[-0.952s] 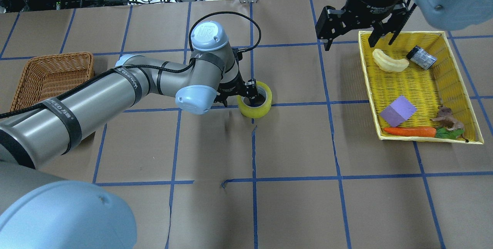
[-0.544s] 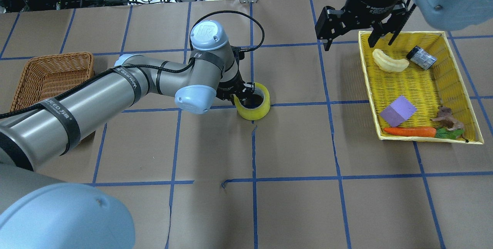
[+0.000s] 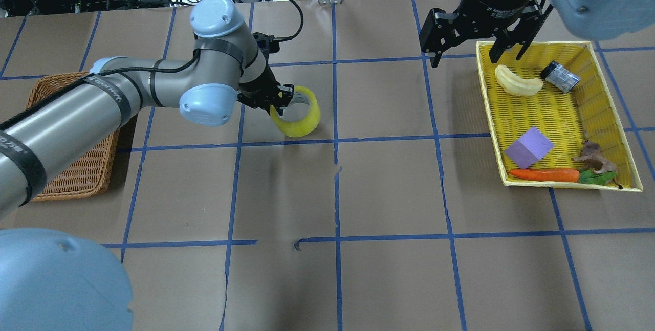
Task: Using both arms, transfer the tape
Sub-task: 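Carry the tape roll with the left gripper over the wicker basket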
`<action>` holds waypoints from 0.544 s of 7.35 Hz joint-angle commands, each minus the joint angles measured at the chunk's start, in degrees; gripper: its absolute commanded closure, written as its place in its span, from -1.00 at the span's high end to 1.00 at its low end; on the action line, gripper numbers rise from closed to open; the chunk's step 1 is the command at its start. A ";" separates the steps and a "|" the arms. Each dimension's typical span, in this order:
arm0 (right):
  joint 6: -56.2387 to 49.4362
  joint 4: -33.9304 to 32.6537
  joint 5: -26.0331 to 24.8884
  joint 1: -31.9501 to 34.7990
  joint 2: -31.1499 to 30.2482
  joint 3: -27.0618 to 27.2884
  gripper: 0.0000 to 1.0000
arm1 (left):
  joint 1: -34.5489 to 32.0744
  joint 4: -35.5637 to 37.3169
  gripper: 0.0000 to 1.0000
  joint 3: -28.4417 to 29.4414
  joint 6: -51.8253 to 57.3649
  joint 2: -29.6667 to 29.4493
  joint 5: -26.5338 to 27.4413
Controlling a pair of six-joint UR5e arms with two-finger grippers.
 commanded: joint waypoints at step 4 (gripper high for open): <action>0.00 0.03 0.09 0.02 0.00 0.07 1.00 | 18.52 -7.74 -1.00 0.88 22.77 7.78 12.55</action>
